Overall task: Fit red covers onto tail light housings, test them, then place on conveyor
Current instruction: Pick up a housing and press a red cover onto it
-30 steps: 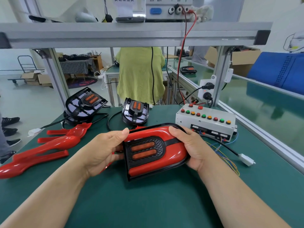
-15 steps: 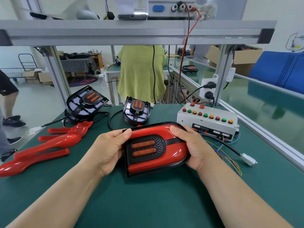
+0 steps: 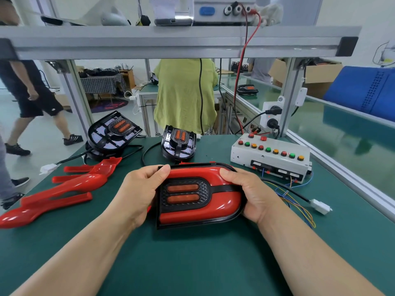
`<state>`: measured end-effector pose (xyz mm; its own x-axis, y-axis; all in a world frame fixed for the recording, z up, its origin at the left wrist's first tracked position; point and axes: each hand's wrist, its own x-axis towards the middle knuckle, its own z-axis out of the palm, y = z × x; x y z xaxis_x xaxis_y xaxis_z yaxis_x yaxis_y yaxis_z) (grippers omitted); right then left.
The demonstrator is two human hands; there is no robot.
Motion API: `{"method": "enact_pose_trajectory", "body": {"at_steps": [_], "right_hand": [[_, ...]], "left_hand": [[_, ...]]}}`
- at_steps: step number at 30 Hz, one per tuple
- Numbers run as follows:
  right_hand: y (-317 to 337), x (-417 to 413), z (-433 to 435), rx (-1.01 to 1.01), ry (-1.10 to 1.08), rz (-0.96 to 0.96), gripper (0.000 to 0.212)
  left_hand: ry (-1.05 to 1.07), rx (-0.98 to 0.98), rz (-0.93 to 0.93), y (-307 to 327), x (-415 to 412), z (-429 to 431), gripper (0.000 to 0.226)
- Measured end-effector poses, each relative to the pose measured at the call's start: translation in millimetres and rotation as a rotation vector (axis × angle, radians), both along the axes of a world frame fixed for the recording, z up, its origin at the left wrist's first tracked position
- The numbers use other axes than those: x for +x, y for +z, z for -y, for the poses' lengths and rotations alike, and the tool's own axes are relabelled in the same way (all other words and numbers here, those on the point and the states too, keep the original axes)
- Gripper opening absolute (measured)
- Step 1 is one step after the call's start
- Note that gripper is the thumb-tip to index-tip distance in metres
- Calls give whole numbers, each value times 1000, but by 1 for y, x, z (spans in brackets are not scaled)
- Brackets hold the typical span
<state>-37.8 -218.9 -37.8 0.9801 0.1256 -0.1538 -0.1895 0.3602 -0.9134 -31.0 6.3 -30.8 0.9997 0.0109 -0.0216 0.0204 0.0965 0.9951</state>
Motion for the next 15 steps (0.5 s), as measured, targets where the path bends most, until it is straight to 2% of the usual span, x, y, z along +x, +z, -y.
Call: {"method": "enact_pose_trajectory", "body": {"at_steps": [7,15], "right_hand": [[-2,2,-1,14,-23,51,26],[-1,2,-2,-15,-41,70,31]], "left_hand": [[35,-16,48,0,1,1,16],[94,89,164,1,2,1,13]]}}
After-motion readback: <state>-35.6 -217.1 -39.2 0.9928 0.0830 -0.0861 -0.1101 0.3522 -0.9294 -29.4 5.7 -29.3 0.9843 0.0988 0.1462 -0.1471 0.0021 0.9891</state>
